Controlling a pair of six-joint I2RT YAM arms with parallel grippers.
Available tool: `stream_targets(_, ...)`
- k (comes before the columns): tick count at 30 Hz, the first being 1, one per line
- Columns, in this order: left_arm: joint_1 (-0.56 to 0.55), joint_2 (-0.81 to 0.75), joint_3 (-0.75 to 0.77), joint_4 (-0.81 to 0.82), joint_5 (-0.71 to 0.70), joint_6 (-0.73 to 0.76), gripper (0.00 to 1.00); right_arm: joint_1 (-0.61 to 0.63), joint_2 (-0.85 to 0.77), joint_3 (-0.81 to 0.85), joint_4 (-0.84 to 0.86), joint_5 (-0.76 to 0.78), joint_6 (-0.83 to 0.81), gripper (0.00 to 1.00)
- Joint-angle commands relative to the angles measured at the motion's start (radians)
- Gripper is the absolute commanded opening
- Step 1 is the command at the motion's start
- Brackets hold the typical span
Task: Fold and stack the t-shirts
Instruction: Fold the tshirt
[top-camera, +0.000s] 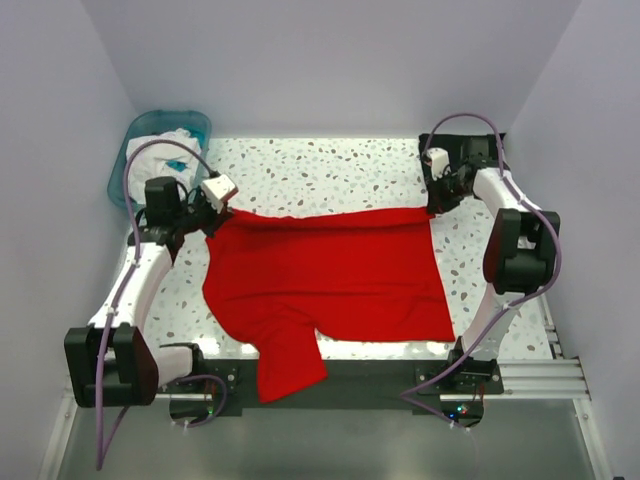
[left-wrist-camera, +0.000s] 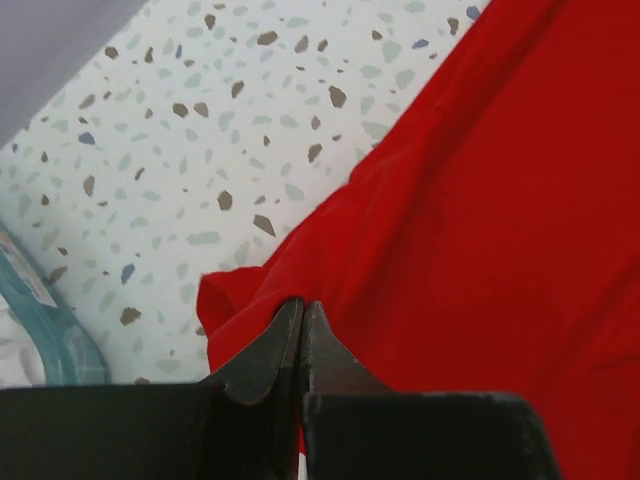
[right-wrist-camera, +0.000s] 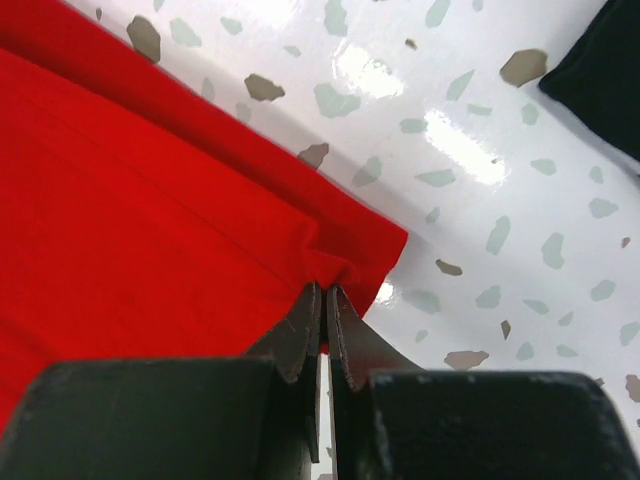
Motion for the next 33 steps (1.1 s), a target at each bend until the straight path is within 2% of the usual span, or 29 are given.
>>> stream_targets(1,-0.013,-0.072,-0.096,-0.058,-0.036,0.032,0.0,-0.007,-0.065,-0.035,-0.021,-0.037,-0.082,0.0)
stream_targets(7,-0.067,-0.109,-0.227,-0.073,-0.151,0.038,0.0,-0.007,-0.028,-0.079,-0.05,-0.036,-0.133,0.0)
stream_targets(12,-0.075,-0.116,-0.258,-0.137,-0.133,0.101,0.0,-0.006,-0.003,-0.098,-0.056,-0.014,-0.15,0.0)
stream_targets(13,-0.075,-0.113,-0.25,-0.171,-0.087,0.136,0.16,-0.007,0.004,-0.095,-0.072,-0.013,-0.156,0.0)
stream_targets(15,-0.075,-0.11,-0.211,-0.296,-0.038,0.258,0.28,-0.006,0.01,-0.069,-0.108,-0.014,-0.185,0.01)
stream_targets(17,-0.063,-0.121,-0.181,-0.37,-0.014,0.294,0.36,-0.007,0.007,-0.035,-0.176,-0.025,-0.205,0.08)
stream_targets(18,-0.053,-0.123,-0.142,-0.398,0.005,0.346,0.37,-0.006,0.003,-0.024,-0.2,-0.031,-0.217,0.19)
stream_targets(19,-0.044,-0.121,-0.118,-0.424,0.042,0.371,0.38,-0.007,-0.012,-0.013,-0.24,-0.034,-0.237,0.25)
stream_targets(20,-0.021,-0.115,-0.097,-0.444,0.053,0.378,0.39,-0.007,-0.025,0.003,-0.256,-0.037,-0.243,0.3)
stream_targets(21,-0.016,-0.107,-0.056,-0.444,0.058,0.363,0.41,-0.007,-0.035,0.013,-0.265,-0.036,-0.245,0.41)
stream_targets(24,-0.013,-0.02,0.03,-0.437,0.078,0.307,0.43,-0.007,-0.065,0.048,-0.283,-0.016,-0.244,0.48)
stream_targets(28,-0.012,0.191,0.147,-0.352,0.012,0.136,0.45,-0.003,-0.039,0.109,-0.299,-0.01,-0.216,0.48)
stream_targets(33,-0.012,0.394,0.328,-0.397,0.013,0.099,0.5,0.037,0.018,0.139,-0.314,-0.001,-0.211,0.48)
